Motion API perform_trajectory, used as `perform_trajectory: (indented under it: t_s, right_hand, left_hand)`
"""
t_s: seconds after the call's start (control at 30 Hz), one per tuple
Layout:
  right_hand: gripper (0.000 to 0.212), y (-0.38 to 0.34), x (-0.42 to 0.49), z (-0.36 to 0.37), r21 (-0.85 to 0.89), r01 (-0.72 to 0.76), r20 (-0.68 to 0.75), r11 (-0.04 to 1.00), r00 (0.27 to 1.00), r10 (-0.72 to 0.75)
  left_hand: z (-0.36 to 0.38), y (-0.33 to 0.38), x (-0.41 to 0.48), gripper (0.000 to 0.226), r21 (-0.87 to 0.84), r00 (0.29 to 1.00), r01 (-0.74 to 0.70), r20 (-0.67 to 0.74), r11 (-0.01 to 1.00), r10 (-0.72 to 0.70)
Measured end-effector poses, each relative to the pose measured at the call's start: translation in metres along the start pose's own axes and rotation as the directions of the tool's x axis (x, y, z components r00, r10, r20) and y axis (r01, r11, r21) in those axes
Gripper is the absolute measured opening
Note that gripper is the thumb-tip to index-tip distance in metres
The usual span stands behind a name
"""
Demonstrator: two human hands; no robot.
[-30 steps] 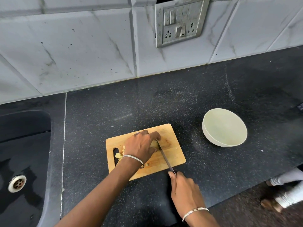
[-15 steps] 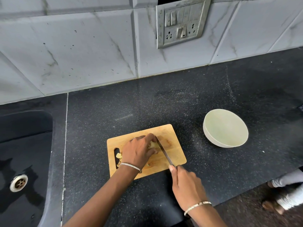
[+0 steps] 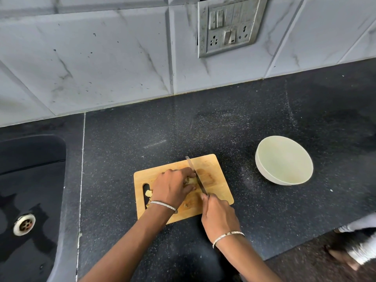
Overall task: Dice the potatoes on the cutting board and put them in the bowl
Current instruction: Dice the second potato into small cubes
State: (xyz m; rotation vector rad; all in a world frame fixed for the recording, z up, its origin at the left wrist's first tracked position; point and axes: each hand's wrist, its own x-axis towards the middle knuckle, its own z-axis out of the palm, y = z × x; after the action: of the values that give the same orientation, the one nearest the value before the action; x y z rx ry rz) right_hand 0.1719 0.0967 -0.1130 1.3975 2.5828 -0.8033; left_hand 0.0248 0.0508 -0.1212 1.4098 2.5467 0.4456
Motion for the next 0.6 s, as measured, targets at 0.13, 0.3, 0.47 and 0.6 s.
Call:
perform_trajectory:
  t_s: [0.13, 0.3, 0.47, 0.6]
  right_hand:
    - [0.042, 0.007, -0.007, 0.002, -0.026, 0.001, -0.007, 1.000, 1.000, -0.001]
    - [0.043, 0.011, -0.015, 0.008, -0.076, -0.030, -0.008, 0.997, 1.000, 0.030]
    - [0.044, 0.006, -0.013, 0.013, -0.120, -0.059, -0.024, 0.991, 0.998, 0.056]
    - [0.045, 0.009, -0.014, 0.010, -0.112, -0.058, -0.017, 0.992, 0.998, 0.057]
  left_hand:
    - [0.000, 0.000, 0.001, 0.029, -0.011, 1.000, 0.011, -0.001, 1.000, -0.011]
    - [0.000, -0.001, 0.002, 0.029, -0.023, 1.000, 0.019, 0.000, 1.000, -0.019]
    - [-0.001, -0.001, 0.003, 0.029, -0.035, 1.000, 0.024, 0.007, 0.999, -0.024]
    - [0.000, 0.001, 0.002, 0.028, -0.047, 0.999, 0.039, -0.007, 0.998, -0.040]
